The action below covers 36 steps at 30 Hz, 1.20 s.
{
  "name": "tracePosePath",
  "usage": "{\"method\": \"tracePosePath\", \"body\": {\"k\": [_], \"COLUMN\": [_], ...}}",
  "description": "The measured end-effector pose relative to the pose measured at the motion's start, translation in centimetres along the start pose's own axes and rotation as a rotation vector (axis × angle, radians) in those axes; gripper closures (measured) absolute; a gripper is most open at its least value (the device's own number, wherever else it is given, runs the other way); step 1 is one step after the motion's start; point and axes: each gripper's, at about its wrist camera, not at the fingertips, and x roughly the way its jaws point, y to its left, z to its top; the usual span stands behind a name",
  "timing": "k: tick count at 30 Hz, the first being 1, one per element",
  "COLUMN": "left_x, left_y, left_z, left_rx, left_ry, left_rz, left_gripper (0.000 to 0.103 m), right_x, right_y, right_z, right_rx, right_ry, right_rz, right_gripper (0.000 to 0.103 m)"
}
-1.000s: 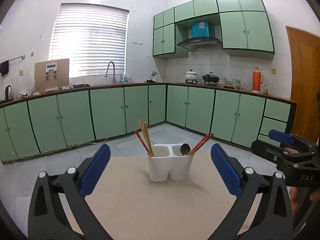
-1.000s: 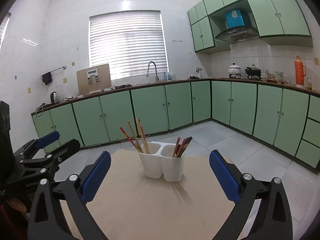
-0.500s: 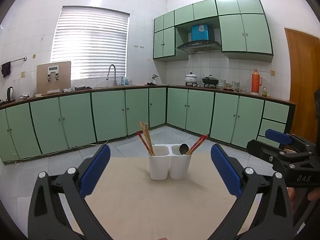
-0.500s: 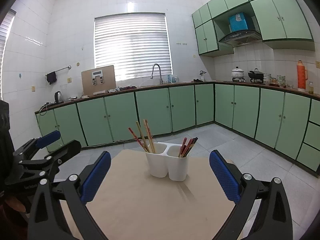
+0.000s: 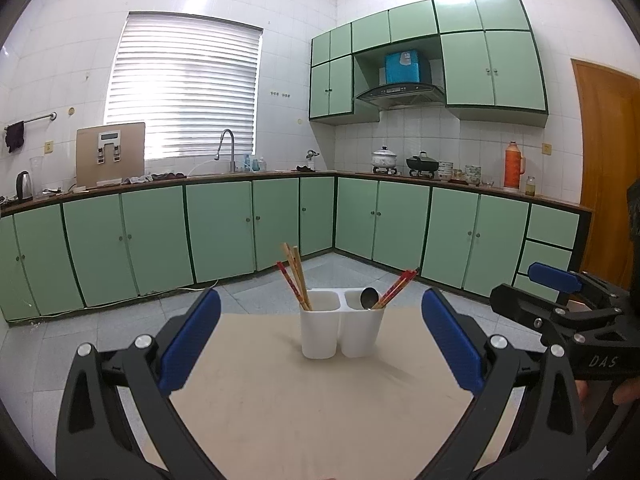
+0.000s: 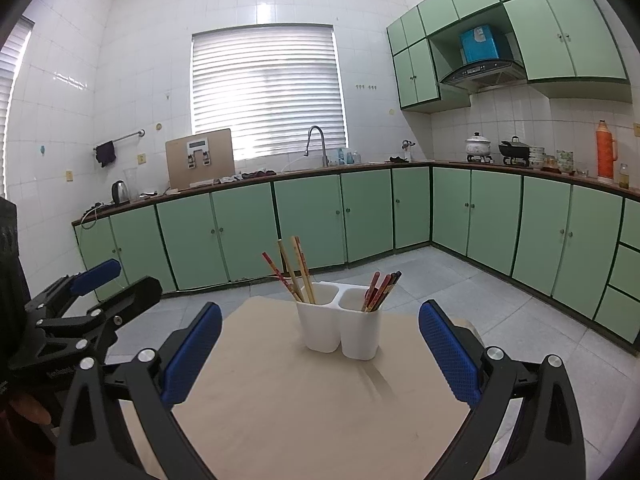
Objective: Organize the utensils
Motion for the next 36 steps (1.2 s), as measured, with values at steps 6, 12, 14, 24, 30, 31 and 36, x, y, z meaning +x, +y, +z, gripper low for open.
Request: {"method": "tracePosePath", "body": {"k": [6, 12, 14, 24, 30, 31, 36], "left_x": [-0.07, -0.12, -0.14, -0.18, -0.16, -0.16, -0.17], "left_y": [0.15, 0.35, 0.41, 0.7, 0.74, 0.75, 0.77], "left_z": [-0.08, -0.03, -0.05, -0.13, -0.14, -0.14, -0.14], "left_rx": [-0.001, 0.002, 0.003, 0.003, 0.004, 0.004, 0.003], "left_ry": [0.002, 0.004, 0.004, 0.003, 0.004, 0.003, 0.004], "left_rz": [0.003, 0.003, 0.005, 0.008, 0.008, 0.007, 0.007], "left_gripper": [0.005, 0.005, 0.005, 0.005, 0.005, 0.005, 0.005], "right_x": [-0.01, -0.06, 0.01, 0.01, 0.06, 0.08, 0.06], "right_y": [0.23, 0.39, 0.43, 0.45, 0.55, 0.54, 0.59], "right_z": [-0.16, -0.23, -0.2, -0.18, -0.32, -0.29, -0.29], "right_rx": [-0.003, -0.002, -0.003, -0.002, -0.002, -0.003, -0.004], "right_ry": [0.003, 0.004, 0.004, 0.005, 0.006, 0.006, 0.006], "right_rz": [0.0, 0.0, -0.002, 0.0, 0.0, -0.001, 0.0], "right_gripper": [0.006, 0.006, 0.006, 0.006, 0.006, 0.006, 0.006]}}
